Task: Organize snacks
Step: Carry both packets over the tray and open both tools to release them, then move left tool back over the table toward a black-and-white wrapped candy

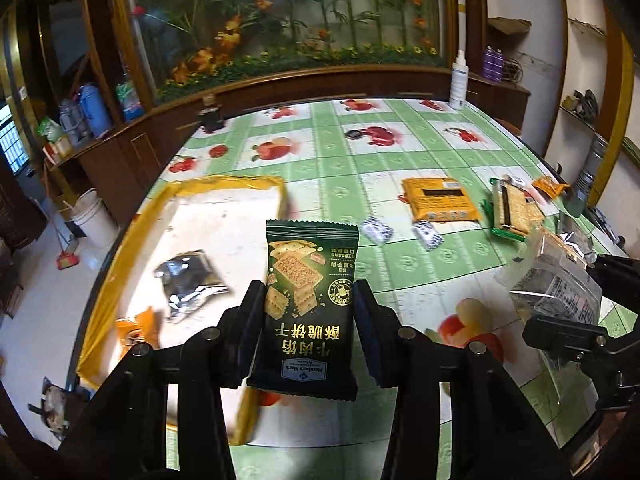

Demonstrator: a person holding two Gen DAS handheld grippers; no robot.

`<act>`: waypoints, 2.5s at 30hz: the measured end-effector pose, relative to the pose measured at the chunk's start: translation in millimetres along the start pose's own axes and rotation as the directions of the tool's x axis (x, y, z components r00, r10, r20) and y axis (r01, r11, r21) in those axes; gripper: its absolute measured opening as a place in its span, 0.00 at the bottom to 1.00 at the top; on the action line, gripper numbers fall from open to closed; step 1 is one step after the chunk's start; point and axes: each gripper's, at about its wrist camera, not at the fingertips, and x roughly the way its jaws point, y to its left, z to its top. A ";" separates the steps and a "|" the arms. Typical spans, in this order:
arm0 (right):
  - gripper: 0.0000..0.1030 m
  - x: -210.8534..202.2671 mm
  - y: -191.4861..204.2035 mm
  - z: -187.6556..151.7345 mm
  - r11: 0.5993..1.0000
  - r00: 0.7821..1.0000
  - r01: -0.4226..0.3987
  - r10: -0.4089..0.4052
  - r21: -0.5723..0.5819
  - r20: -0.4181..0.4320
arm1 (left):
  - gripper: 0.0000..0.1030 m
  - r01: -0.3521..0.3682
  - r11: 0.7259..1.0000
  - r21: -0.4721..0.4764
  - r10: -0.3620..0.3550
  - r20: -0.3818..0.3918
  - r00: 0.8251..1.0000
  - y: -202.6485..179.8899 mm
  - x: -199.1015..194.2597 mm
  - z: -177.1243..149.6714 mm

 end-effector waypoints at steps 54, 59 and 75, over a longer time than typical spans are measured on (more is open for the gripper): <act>0.55 278.3 97.2 152.9 0.998 0.980 -0.004 -0.008 -0.063 -0.198 | 0.42 -0.176 0.936 -0.304 0.085 -0.289 0.954 160.6 129.4 20.3; 0.57 290.9 87.6 163.2 0.998 0.978 0.008 -0.020 -0.055 -0.210 | 0.43 -0.192 0.937 -0.291 0.100 -0.304 0.948 162.5 135.3 26.6; 0.70 214.4 65.0 157.1 1.000 0.996 -0.020 0.021 0.013 -0.083 | 0.64 -0.154 0.941 -0.301 0.090 -0.216 0.972 149.3 83.9 25.9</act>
